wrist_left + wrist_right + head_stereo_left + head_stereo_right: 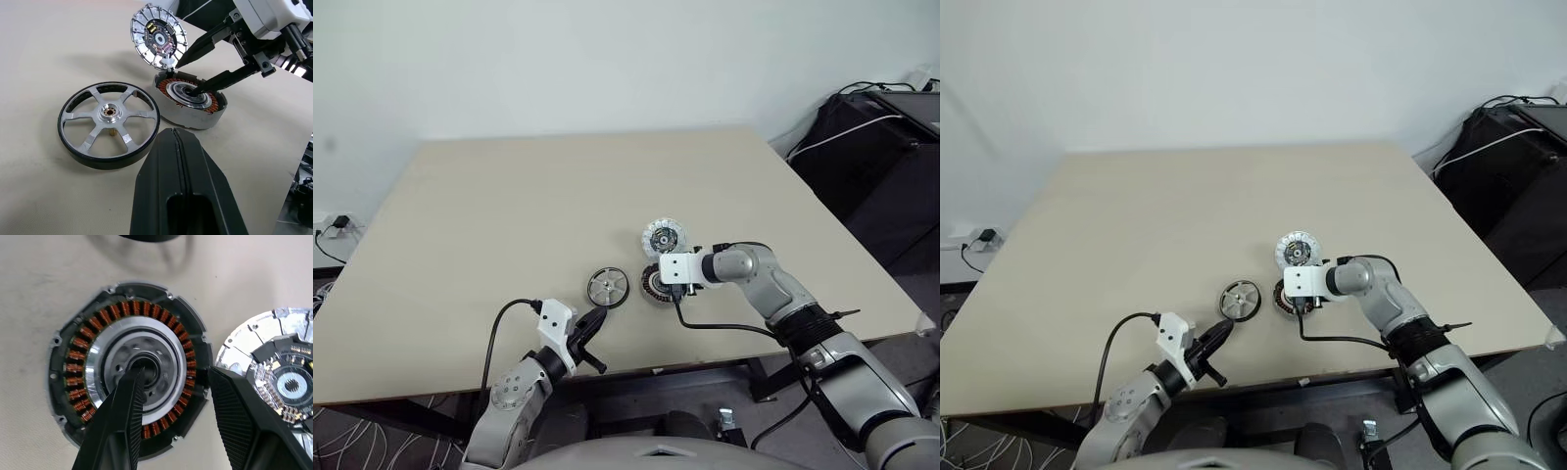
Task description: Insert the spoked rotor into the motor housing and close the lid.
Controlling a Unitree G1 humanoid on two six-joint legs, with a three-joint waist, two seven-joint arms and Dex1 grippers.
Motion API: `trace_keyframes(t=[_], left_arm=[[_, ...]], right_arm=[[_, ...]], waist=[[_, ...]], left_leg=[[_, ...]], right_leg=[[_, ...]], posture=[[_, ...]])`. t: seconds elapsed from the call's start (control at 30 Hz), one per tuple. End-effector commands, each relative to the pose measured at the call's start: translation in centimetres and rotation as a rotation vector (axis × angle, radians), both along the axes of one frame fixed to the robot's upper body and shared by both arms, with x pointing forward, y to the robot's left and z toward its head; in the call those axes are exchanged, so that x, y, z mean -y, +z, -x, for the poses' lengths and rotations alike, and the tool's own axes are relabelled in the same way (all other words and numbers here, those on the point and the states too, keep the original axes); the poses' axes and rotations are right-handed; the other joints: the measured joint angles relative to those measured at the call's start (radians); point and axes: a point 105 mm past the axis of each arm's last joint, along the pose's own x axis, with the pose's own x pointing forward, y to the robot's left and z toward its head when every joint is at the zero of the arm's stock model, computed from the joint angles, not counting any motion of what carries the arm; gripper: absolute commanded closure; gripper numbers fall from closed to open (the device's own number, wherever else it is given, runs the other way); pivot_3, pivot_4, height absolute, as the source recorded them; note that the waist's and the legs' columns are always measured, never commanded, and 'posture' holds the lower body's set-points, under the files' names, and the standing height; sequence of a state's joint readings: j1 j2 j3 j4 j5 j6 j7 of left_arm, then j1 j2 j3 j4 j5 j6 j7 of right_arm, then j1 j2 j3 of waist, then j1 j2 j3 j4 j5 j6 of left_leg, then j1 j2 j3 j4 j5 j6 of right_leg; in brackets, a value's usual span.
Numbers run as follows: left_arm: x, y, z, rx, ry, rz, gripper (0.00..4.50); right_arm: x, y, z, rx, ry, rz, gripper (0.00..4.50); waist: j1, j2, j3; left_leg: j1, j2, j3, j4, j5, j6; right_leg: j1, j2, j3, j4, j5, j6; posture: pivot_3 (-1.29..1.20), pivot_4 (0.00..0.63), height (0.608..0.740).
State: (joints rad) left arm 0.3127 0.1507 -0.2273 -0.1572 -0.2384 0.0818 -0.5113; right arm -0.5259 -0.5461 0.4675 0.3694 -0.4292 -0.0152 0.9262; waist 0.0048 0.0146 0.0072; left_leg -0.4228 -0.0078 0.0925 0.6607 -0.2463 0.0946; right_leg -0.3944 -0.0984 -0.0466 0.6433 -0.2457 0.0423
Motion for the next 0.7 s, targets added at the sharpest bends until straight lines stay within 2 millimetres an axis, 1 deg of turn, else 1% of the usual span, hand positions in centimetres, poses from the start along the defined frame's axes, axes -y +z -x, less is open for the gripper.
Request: trace_keyframes(t=[0.03, 0.27, 0.47, 0.57, 0.7], left_arm=[[0.34, 1.29, -0.39, 0.049, -0.01, 0.014, 4.5], [0.26, 1.31, -0.39, 0.048, -0.007, 0.014, 4.5], [0.31, 1.36, -0.28, 0.047, -0.006, 0.014, 4.5], [0.32, 1.36, -0.24, 0.046, -0.006, 0.013, 4.5], [0.2, 1.38, -0.36, 0.047, -0.007, 0.012, 4.5]], right_arm=[[0.37, -0.21, -0.25, 0.008, -0.014, 0.024, 2.27], [0.31, -0.36, -0.19, 0.017, -0.007, 0.038, 2.27], [-0.14, -0.57, 0.28, 0.019, 0.019, 0.026, 2.27], [-0.2, -0.7, 0.5, 0.015, 0.027, 0.023, 2.91], [-0.15, -0.85, 0.69, 0.01, 0.034, 0.025, 4.19]], waist=[[0.0, 0.0, 0.0], [0.0, 0.0, 0.0], [-0.001, 0.0, 0.0], [-0.001, 0.0, 0.0], [-0.002, 0.0, 0.0]], left_leg=[[0.0, 0.0, 0.0, 0.0, 0.0, 0.0], [0.0, 0.0, 0.0, 0.0, 0.0, 0.0], [0.0, 0.0, 0.0, 0.0, 0.0, 0.0], [0.0, 0.0, 0.0, 0.0, 0.0, 0.0], [0.0, 0.0, 0.0, 0.0, 0.0, 0.0]], right_leg=[[0.0, 0.0, 0.0, 0.0, 0.0, 0.0], [0.0, 0.0, 0.0, 0.0, 0.0, 0.0], [0.0, 0.0, 0.0, 0.0, 0.0, 0.0], [0.0, 0.0, 0.0, 0.0, 0.0, 0.0], [0.0, 0.0, 0.0, 0.0, 0.0, 0.0]], posture=[[0.0, 0.0, 0.74], [0.0, 0.0, 0.74], [0.0, 0.0, 0.74], [0.0, 0.0, 0.74], [0.0, 0.0, 0.74]])
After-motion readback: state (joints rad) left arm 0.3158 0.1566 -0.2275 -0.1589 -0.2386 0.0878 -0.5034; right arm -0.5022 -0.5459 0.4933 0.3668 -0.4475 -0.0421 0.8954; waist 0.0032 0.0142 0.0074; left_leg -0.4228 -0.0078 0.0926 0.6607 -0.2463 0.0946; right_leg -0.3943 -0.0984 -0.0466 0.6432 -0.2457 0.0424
